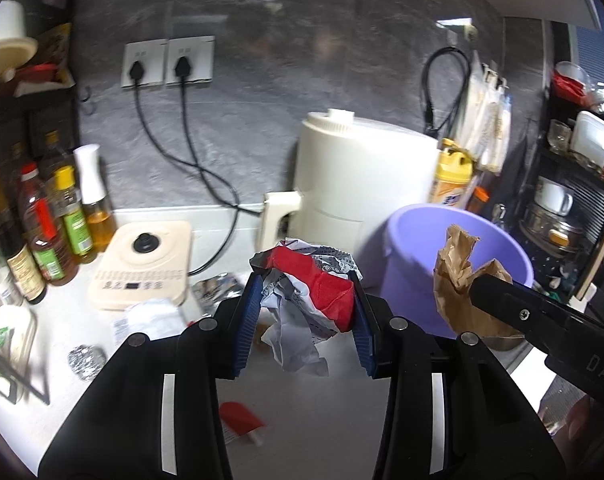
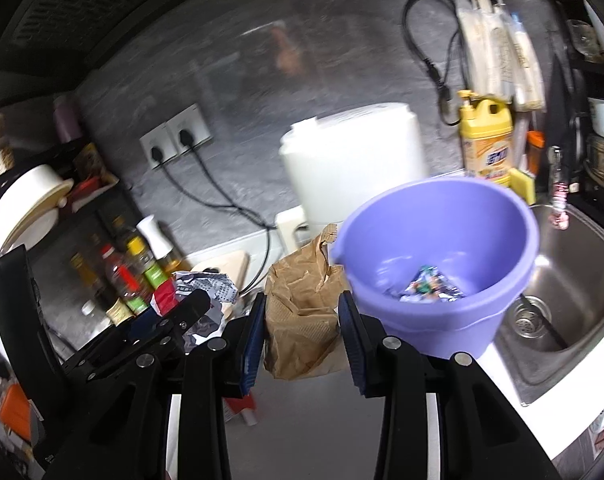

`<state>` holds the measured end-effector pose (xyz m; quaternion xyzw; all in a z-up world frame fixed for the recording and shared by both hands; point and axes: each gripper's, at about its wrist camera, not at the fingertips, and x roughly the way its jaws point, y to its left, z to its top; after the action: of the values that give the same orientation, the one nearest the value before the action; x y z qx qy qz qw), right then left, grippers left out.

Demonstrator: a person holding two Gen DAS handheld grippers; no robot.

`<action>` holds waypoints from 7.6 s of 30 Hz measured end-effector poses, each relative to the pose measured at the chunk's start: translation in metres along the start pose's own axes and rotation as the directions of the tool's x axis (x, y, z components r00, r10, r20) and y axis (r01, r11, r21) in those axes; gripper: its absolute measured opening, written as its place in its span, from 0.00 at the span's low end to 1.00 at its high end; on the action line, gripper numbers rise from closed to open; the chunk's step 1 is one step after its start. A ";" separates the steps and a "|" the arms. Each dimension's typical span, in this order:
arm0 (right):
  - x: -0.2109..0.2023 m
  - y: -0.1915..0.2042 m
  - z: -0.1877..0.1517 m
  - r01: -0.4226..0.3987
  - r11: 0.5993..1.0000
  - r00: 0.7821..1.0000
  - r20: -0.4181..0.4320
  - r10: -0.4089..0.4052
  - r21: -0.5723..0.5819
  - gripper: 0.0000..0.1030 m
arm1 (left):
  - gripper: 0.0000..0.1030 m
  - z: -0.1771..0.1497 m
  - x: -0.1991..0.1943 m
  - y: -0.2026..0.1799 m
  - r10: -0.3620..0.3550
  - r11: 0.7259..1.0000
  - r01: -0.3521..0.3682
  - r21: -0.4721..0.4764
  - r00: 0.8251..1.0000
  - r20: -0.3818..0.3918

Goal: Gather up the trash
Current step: 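Carry both held pieces over the lavender bucket and lower them in, then open both tools to release the trash into the bucket and withdraw, then grasp the foil ball with the left tool while the right tool grasps the red-and-white packet, then carry the foil ball and red-and-white packet over the lavender bucket with both tools, then open both tools to drop the foil ball and packet into the bucket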

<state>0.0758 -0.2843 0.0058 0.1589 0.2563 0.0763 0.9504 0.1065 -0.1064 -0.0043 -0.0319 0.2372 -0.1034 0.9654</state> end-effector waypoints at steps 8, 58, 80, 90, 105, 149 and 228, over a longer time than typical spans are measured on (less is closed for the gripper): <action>-0.004 -0.024 0.017 0.054 0.998 0.998 0.037 -0.055 0.034 0.36 | 0.41 0.016 0.015 -0.028 -0.067 0.997 0.067 0.034 0.998 0.012; -0.016 -0.067 -0.003 0.272 0.950 0.958 0.053 -0.283 0.153 0.92 | 0.94 0.011 0.030 -0.040 -0.084 0.994 0.084 0.070 0.996 -0.008; 0.026 0.033 -0.040 0.111 0.989 0.994 -0.005 -0.112 -0.102 0.92 | 0.94 -0.037 -0.024 0.091 0.217 0.974 -0.220 -0.053 0.975 -0.053; 0.061 0.054 -0.069 0.055 0.989 0.992 -0.109 -0.071 -0.138 0.86 | 0.94 -0.064 -0.016 0.134 0.283 0.950 -0.295 -0.103 0.952 -0.118; 0.111 0.080 -0.121 -0.032 0.988 0.953 -0.301 -0.015 -0.150 0.72 | 0.73 -0.082 0.018 0.175 0.393 0.910 -0.410 -0.061 0.900 -0.189; 0.116 0.090 -0.095 -0.059 0.989 0.958 -0.285 0.017 -0.139 0.35 | 0.42 -0.071 0.009 0.179 0.364 0.909 -0.393 -0.139 0.912 -0.190; -0.025 -0.112 0.008 0.428 0.881 0.895 0.036 -0.444 0.201 0.56 | 0.44 0.044 0.092 -0.097 -0.354 0.928 0.357 0.105 0.934 -0.047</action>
<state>0.0657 -0.3972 -0.0142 0.1888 0.2527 -0.1705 0.9335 0.1891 -0.2206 0.0039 -0.0189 0.2342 -0.2902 0.9277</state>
